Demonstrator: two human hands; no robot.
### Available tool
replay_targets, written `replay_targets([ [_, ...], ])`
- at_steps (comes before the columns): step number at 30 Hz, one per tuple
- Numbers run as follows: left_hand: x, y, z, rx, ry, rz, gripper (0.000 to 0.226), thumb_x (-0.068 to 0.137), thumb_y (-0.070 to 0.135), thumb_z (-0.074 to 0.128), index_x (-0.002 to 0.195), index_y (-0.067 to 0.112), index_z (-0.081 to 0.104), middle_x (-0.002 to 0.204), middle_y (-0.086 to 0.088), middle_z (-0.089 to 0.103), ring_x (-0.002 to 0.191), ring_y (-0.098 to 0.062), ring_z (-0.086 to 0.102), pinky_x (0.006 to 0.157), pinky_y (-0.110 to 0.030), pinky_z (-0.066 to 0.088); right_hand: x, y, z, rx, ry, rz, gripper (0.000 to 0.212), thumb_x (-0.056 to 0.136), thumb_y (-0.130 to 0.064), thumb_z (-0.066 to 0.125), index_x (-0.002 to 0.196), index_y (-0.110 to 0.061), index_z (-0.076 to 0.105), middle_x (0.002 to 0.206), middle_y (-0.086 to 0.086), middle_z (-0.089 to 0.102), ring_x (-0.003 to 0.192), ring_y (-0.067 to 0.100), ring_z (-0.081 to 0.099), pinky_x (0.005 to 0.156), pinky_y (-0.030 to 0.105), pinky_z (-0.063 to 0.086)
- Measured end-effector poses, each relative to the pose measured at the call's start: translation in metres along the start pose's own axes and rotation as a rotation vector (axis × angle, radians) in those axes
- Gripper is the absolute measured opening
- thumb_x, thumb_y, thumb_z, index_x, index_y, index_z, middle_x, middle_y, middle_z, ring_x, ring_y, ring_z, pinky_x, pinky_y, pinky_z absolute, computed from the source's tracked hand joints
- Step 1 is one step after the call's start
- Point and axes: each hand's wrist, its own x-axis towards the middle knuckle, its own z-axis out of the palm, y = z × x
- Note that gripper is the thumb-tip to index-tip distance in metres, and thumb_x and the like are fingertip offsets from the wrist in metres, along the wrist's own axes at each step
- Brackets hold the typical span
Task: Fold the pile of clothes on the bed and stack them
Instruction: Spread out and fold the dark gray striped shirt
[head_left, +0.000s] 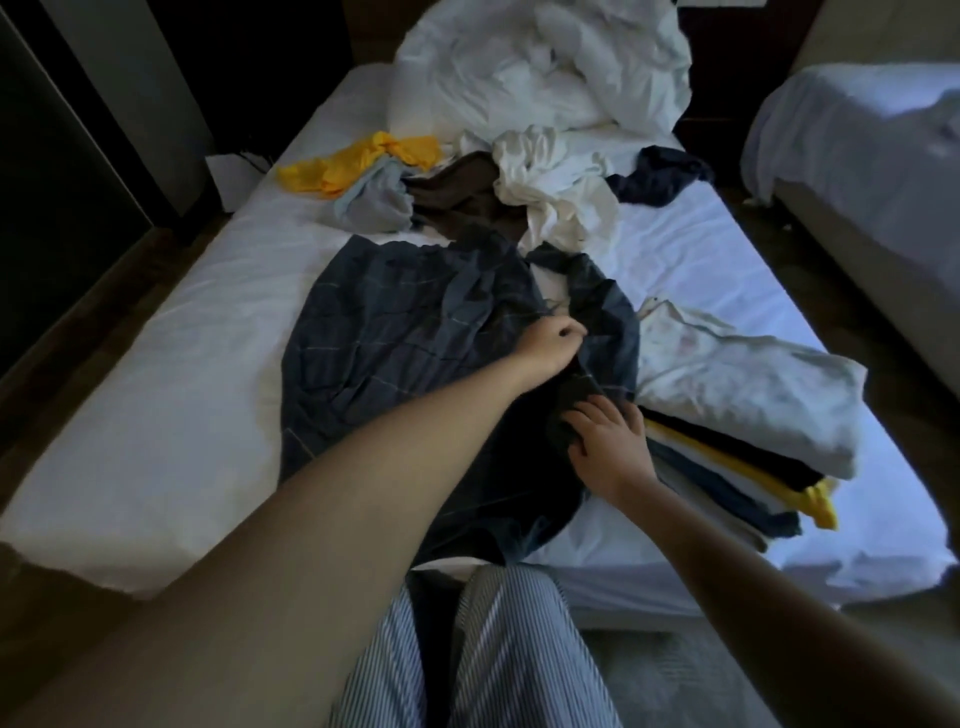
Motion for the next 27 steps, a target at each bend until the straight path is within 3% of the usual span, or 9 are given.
replay_targets([
  [2,0.015,0.018,0.023,-0.095,-0.052,-0.041,0.029,0.094,0.01,0.047,0.117,0.004,0.064,0.125,-0.014,0.061,0.117,-0.026,0.055,0.078,-0.017,0.042,-0.005,0.011,0.002,-0.002,-0.06,-0.046,0.047,0.093,-0.029,0.039,0.139,-0.023,0.042,0.148,-0.005,0.036,0.143,0.014,0.016,0.113,0.037,0.002],
  [6,0.034,0.017,0.049,0.0,-0.126,-0.213,0.051,0.089,0.023,0.056,0.135,0.005,0.044,0.137,-0.016,0.047,0.123,-0.03,0.048,0.099,-0.031,0.043,-0.009,0.025,0.005,0.049,-0.095,-0.069,0.062,0.08,-0.035,0.024,0.138,-0.023,0.042,0.148,-0.006,0.036,0.143,0.011,0.017,0.111,0.035,0.008],
  [8,0.036,0.011,0.056,-0.123,-0.132,-0.319,0.057,0.086,0.022,0.063,0.134,-0.001,0.042,0.134,-0.016,0.049,0.121,-0.029,0.05,0.095,-0.03,0.044,-0.01,0.027,0.007,0.068,-0.087,-0.054,0.058,0.083,-0.033,0.026,0.138,-0.023,0.042,0.146,-0.007,0.039,0.141,0.011,0.021,0.109,0.034,0.013],
  [10,0.04,0.006,0.058,-0.282,-0.11,-0.402,0.043,0.082,0.014,0.066,0.12,-0.004,0.054,0.121,-0.018,0.058,0.103,-0.028,0.058,0.081,-0.029,0.048,-0.008,0.024,0.01,0.095,-0.072,-0.04,0.056,0.084,-0.033,0.027,0.137,-0.023,0.043,0.143,-0.007,0.043,0.138,0.013,0.026,0.104,0.032,0.019],
  [12,0.043,0.006,0.048,-0.415,-0.084,-0.437,0.01,0.078,0.006,0.06,0.086,-0.001,0.06,0.086,-0.02,0.063,0.069,-0.025,0.056,0.06,-0.026,0.044,-0.004,0.018,0.01,0.158,-0.041,-0.007,0.046,0.091,-0.027,0.034,0.136,-0.02,0.045,0.138,-0.003,0.047,0.133,0.016,0.032,0.103,0.031,0.026],
  [16,0.043,0.004,0.024,-0.602,-0.126,-0.452,0.028,0.081,-0.005,0.045,0.059,0.011,0.04,0.043,-0.002,0.039,0.037,-0.014,0.037,0.038,-0.019,0.027,0.006,0.005,0.009,0.326,0.066,0.053,0.039,0.089,-0.008,0.045,0.127,-0.01,0.053,0.126,0.006,0.057,0.123,0.021,0.041,0.1,0.028,0.035],
  [19,0.03,0.007,0.003,-0.897,-0.159,-0.404,0.028,0.083,-0.008,0.033,0.073,0.009,0.052,0.061,-0.006,0.054,0.059,-0.018,0.051,0.057,-0.022,0.045,0.009,0.003,0.009,0.268,0.024,0.02,0.04,0.086,-0.004,0.045,0.125,-0.008,0.054,0.124,0.008,0.056,0.124,0.022,0.039,0.098,0.032,0.041],
  [22,0.017,-0.002,-0.008,-1.28,-0.18,-0.352,0.032,0.075,-0.003,0.039,0.091,0.012,0.063,0.086,-0.012,0.063,0.081,-0.025,0.058,0.081,-0.034,0.045,0.011,0.001,0.008,0.226,0.002,-0.013,0.042,0.087,-0.004,0.045,0.128,-0.008,0.051,0.129,0.008,0.054,0.129,0.023,0.036,0.101,0.033,0.04],
  [27,-0.001,-0.012,-0.023,-1.243,-0.232,-0.416,0.046,0.082,0.044,0.059,0.111,0.009,0.066,0.101,-0.014,0.069,0.089,-0.026,0.065,0.086,-0.038,0.048,0.004,-0.003,0.007,0.125,-0.107,-0.004,0.044,0.091,-0.01,0.046,0.134,-0.013,0.045,0.14,0.006,0.042,0.135,0.022,0.03,0.108,0.03,0.033],
])
